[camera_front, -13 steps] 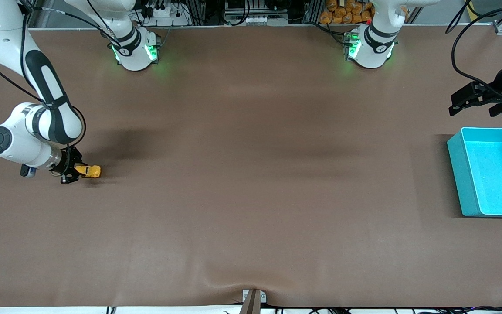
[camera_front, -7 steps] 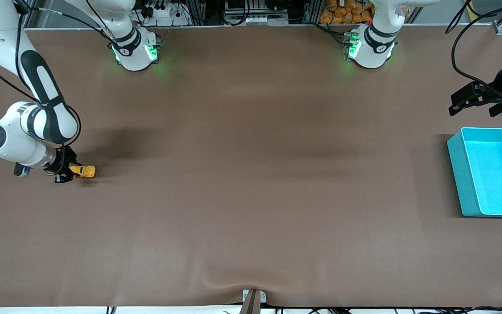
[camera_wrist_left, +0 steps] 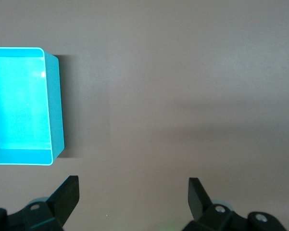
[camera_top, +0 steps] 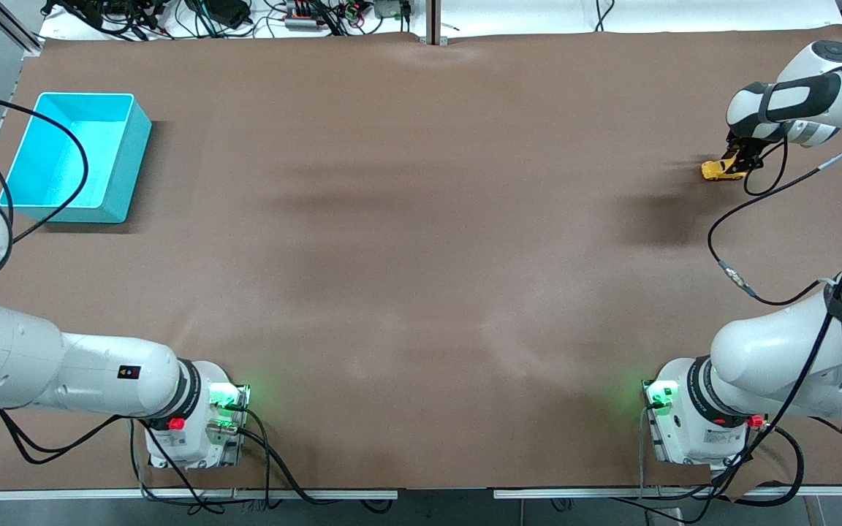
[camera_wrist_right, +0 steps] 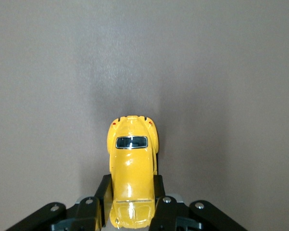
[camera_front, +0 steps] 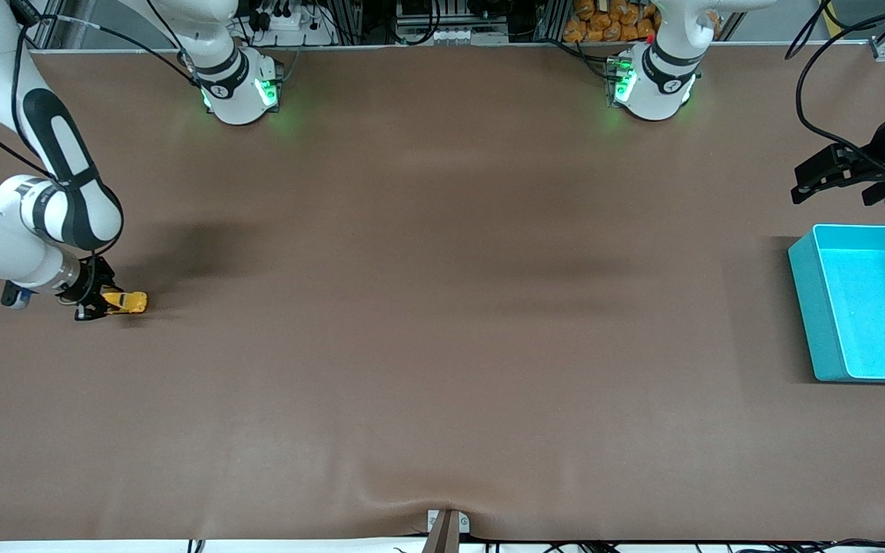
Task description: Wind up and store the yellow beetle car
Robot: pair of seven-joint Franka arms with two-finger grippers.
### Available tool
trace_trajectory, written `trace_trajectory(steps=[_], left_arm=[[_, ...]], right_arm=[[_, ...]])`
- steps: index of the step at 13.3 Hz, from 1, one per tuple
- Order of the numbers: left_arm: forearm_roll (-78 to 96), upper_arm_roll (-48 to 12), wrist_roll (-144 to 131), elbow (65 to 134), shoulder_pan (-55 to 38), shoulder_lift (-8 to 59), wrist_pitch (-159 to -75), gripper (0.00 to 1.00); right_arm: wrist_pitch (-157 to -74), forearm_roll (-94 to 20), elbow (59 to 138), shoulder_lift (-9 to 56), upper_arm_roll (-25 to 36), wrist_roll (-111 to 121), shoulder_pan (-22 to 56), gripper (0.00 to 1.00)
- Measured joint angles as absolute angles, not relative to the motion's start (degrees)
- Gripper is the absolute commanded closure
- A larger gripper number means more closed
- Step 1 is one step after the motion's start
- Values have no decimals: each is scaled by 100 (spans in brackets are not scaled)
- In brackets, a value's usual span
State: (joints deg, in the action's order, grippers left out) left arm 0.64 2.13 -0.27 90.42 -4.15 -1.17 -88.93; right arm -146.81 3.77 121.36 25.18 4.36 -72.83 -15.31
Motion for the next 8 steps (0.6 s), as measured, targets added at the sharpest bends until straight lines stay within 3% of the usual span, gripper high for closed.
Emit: trace_trajectory(steps=[8], left_arm=[[64,213,-27,9042,-415,-116,-8893,0]], right_arm=[[-14885,378,12061,2595,429,-6733,-1923,95]])
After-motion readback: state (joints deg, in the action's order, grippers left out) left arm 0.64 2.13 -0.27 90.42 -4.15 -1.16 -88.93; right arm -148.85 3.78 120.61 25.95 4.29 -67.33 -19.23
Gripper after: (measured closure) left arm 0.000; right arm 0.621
